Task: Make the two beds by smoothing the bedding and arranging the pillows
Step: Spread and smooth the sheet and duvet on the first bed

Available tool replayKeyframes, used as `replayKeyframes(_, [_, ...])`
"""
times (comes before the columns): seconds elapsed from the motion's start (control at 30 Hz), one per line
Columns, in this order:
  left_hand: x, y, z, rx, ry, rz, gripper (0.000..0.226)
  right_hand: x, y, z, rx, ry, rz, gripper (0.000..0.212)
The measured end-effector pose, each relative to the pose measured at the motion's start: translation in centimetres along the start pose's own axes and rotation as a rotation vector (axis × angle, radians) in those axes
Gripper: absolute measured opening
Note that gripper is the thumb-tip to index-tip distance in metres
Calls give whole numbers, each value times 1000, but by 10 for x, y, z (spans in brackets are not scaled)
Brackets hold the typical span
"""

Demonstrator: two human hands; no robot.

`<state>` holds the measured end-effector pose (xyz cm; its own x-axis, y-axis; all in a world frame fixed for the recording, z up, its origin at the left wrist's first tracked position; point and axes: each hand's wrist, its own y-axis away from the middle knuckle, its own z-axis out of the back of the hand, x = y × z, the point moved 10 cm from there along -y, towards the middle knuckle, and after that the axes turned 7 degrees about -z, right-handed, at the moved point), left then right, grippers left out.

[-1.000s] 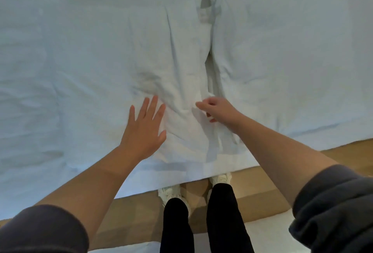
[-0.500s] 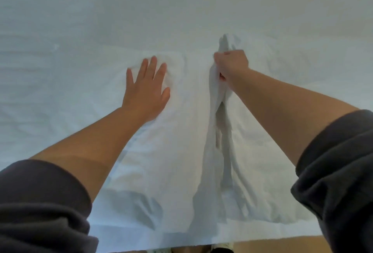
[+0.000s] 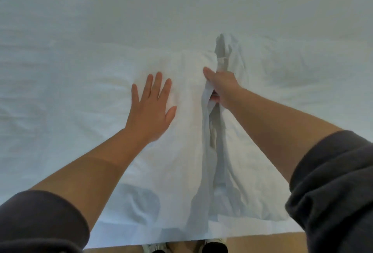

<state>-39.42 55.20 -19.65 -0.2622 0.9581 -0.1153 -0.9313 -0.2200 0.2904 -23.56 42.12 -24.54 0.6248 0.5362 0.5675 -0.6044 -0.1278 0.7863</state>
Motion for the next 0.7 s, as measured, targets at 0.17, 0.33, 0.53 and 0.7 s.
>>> replayKeyframes(0.17, [-20,38,-18,-76,-20,-70,66,-95,64,-5,242,105,-90,29])
replayKeyframes(0.33, [-32,65,-46,-54,-129,-146,66,-115,49,43,-16,195,17,24])
replayKeyframes(0.53, [-32,80,-57,-57,-114,-98,66,-104,90,46,-115,418,241,15])
replayKeyframes(0.7, [-11,77,-26,-157,-145,-68,60,-31,147,-38,-340,946,796,57])
